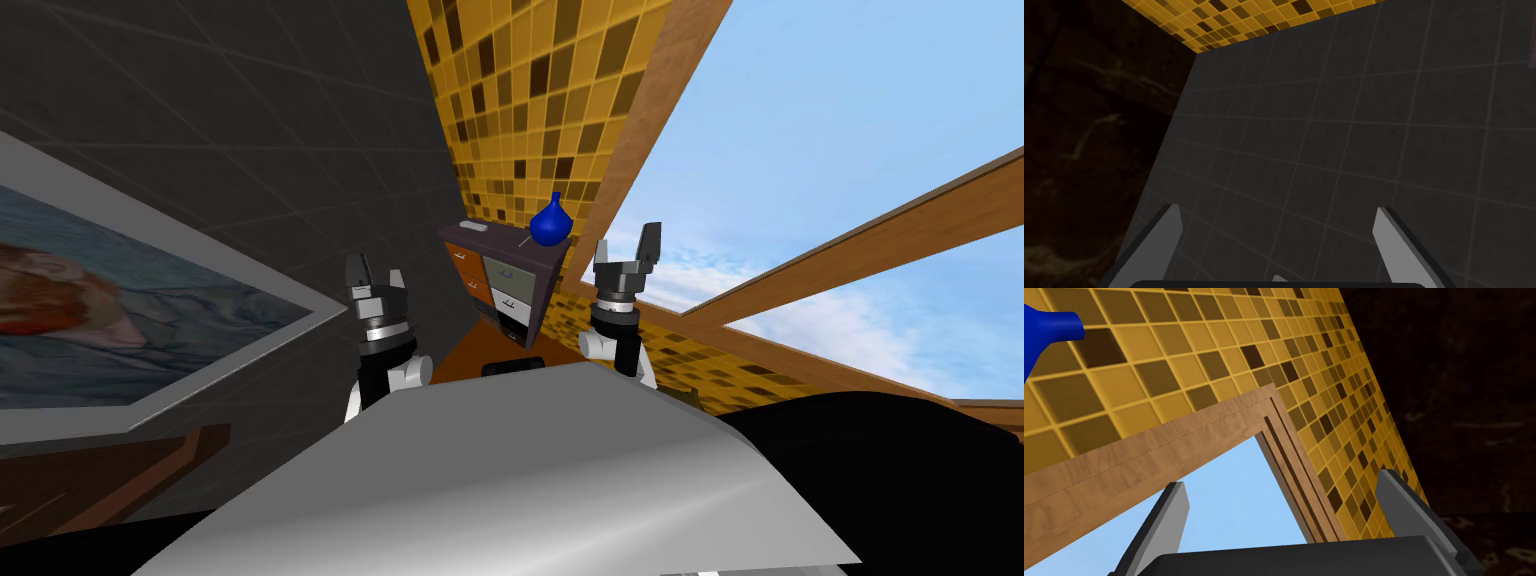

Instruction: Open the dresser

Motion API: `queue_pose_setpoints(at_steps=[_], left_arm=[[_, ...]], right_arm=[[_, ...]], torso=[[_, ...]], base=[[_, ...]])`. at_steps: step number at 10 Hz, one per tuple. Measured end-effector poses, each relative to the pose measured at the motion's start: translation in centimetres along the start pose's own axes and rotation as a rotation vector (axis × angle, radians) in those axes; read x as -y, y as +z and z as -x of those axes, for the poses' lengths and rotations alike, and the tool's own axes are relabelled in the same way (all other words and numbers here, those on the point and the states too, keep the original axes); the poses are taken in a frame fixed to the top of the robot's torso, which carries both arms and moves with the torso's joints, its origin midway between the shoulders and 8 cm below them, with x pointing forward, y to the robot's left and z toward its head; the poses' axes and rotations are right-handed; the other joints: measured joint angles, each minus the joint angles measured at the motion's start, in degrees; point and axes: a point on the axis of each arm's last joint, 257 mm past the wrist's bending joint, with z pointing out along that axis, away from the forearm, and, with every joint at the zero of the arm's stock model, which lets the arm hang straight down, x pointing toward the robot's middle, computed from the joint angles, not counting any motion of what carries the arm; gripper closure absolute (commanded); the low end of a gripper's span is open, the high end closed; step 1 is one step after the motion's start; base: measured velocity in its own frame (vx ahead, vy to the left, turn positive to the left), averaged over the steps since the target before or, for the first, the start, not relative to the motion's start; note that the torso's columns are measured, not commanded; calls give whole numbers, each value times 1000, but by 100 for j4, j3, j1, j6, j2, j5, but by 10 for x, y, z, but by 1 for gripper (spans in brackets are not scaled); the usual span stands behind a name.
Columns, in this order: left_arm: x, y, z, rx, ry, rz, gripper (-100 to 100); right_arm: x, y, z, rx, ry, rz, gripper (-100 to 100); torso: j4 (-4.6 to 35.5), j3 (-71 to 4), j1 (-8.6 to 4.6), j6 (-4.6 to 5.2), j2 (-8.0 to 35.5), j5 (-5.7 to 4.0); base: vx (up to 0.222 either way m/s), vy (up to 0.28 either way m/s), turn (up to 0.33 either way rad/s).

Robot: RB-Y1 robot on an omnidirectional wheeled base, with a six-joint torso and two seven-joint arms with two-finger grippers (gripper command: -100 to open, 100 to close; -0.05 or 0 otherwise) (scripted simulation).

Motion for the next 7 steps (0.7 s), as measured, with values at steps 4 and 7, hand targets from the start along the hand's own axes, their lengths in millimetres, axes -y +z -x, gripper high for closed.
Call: queue_pose_setpoints(at_steps=[4,7], left_arm=[[0,0,0,0,0,0,0],[0,0,0,0,0,0,0]], right_arm=[[0,0,0,0,0,0,0],[0,0,0,0,0,0,0]], torso=[[1424,-2850,0,0,1422,0],[2691,-5381,0,0,2693,0]], base=[[0,0,0],[0,0,0]])
